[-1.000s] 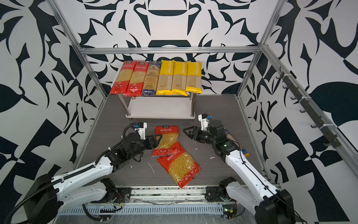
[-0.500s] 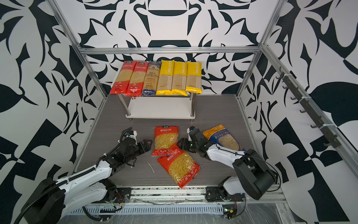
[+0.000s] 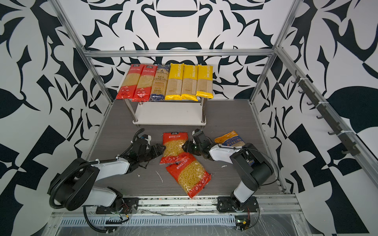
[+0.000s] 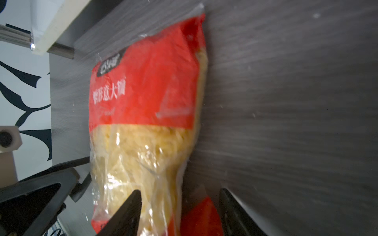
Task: Arrange pasta packages on shelves
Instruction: Pick up the pasta bag from the center of the table, then place the pasta bag on the shelf.
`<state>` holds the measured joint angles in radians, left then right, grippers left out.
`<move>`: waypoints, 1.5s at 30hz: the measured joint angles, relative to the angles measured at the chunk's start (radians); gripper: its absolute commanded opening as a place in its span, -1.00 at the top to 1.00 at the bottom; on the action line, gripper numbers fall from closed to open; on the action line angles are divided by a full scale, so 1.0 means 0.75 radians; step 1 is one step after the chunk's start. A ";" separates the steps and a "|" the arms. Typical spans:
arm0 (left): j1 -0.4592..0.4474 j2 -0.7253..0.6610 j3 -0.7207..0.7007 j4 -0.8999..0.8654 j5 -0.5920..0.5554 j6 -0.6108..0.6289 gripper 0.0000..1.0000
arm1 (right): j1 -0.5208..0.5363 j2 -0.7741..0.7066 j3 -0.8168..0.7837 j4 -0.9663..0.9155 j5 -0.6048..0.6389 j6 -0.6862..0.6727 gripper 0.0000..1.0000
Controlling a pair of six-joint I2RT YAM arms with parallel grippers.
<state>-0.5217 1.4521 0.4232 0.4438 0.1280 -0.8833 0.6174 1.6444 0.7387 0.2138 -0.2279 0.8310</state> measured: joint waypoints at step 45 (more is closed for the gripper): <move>0.094 -0.437 0.154 -0.273 0.007 0.158 0.54 | 0.093 -0.082 0.044 0.504 -0.064 0.201 1.00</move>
<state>-0.4511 1.1240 0.5388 0.2390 0.1333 -0.7647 0.6872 1.5826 0.7719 0.5915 -0.2756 0.9821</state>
